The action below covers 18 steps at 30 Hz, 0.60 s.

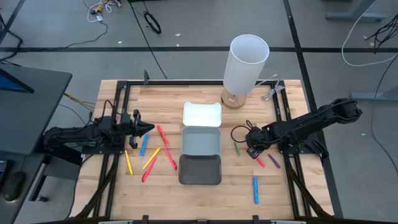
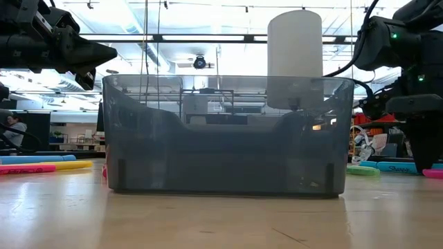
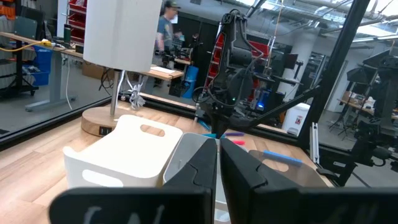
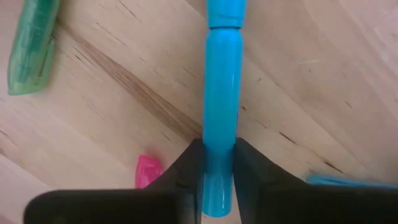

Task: Pick & Place Markers
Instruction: Put the top right blue highlighter pen into the gray bin

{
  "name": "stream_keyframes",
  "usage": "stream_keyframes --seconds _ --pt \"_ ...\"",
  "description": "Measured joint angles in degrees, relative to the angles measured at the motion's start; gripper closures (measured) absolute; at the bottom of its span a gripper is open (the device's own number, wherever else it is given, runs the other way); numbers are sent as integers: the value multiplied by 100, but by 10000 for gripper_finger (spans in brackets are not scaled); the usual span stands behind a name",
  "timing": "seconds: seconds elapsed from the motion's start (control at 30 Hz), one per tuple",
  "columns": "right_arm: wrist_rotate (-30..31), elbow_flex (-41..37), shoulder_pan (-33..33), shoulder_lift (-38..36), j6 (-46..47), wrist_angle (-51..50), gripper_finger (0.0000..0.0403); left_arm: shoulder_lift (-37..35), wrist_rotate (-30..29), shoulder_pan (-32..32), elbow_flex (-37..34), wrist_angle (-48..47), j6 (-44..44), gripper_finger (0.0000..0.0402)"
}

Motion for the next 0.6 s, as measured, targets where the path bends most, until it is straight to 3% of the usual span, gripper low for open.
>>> stream_keyframes --seconds 0.33,0.6 --pt "-132 540 -10 7 -105 -397 347 0 -1 -2 -2 1 1 378" --pt "-286 1339 -125 7 -573 -1389 347 0 1 1 0 1 0 378"
